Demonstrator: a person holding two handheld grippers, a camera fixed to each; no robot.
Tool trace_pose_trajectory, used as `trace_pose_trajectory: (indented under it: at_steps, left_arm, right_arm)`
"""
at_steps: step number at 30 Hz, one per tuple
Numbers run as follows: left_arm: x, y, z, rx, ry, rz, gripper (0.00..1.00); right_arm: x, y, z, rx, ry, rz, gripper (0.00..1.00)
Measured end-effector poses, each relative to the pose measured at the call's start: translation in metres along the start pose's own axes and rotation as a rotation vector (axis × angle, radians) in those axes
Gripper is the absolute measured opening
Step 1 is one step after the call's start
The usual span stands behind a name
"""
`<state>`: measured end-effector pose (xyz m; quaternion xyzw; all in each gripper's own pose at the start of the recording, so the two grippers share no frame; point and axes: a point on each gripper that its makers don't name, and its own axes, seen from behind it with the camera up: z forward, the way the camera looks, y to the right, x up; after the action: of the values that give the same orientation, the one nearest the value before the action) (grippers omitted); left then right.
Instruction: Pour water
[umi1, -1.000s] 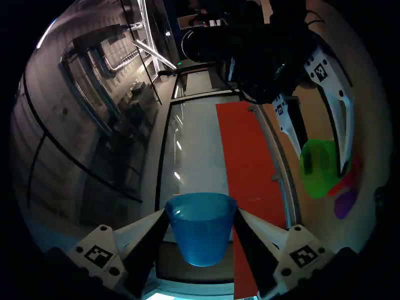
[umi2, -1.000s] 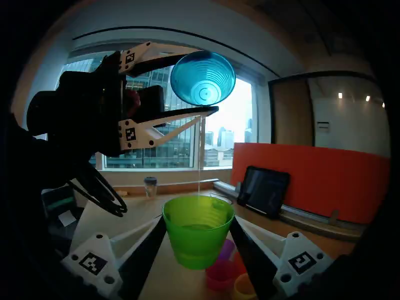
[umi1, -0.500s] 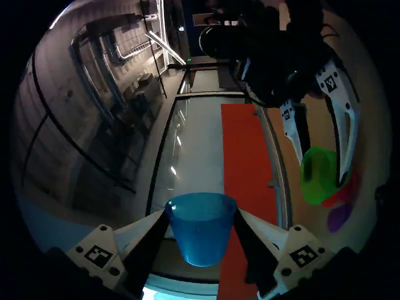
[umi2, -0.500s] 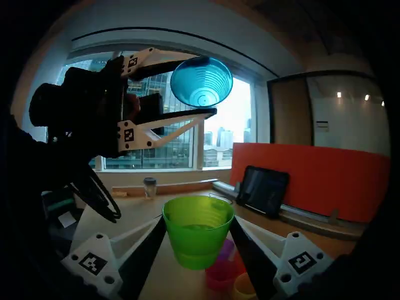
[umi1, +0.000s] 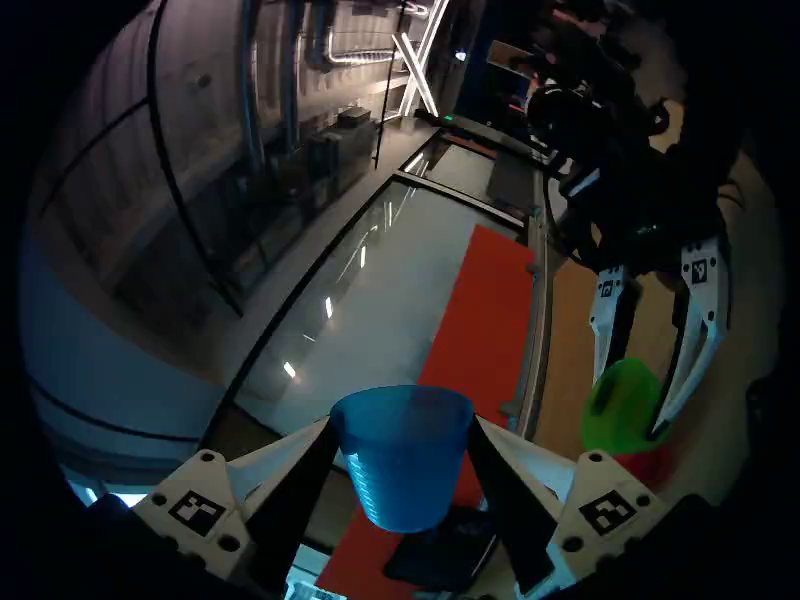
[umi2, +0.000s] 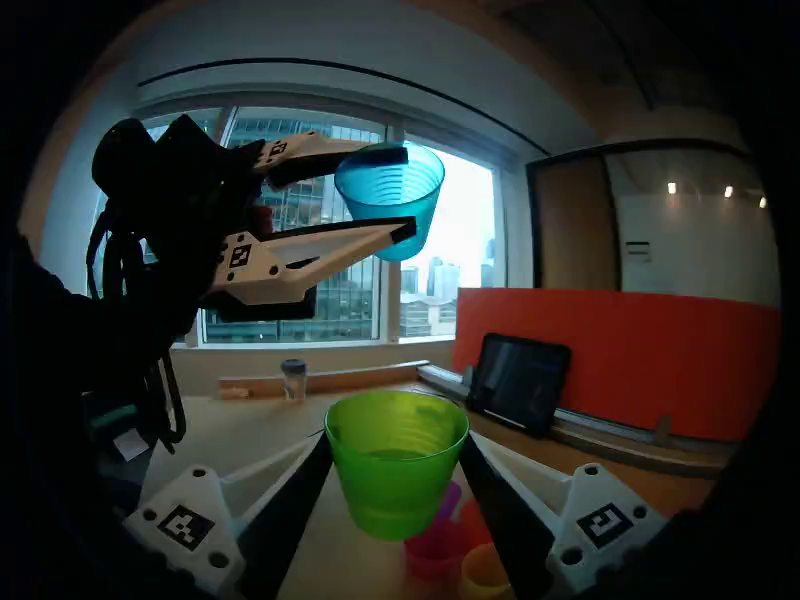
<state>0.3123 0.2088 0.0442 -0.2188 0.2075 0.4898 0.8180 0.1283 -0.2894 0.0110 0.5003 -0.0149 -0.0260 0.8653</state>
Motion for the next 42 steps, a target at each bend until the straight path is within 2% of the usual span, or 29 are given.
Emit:
trace_pose_trajectory:
  at_steps: [8,14,24,31,36,42]
  left_arm:
    - [-0.020,-0.006,0.001,0.013,-0.045,-0.199,0.87]
    - [-0.024,-0.010,-0.002,0.020,-0.050,-0.337,0.87]
    - [-0.033,-0.016,-0.003,0.037,-0.067,-0.503,0.87]
    - [-0.038,-0.018,-0.007,0.039,-0.068,-0.644,0.87]
    - [-0.041,-0.020,-0.009,0.028,-0.064,-0.769,0.87]
    - [-0.041,-0.017,-0.010,-0.013,-0.052,-0.938,0.88]
  right_arm:
    - [0.002,0.002,-0.002,-0.008,0.004,0.002,0.90]
    - [0.002,0.004,-0.004,-0.014,0.005,0.005,0.90]
    - [0.007,0.005,-0.005,-0.019,0.014,-0.002,0.90]
    - [0.009,0.002,-0.006,-0.023,0.016,-0.011,0.90]
    - [0.011,0.002,-0.007,-0.025,0.019,-0.011,0.90]
    - [0.013,0.002,-0.009,-0.026,0.021,-0.011,0.90]
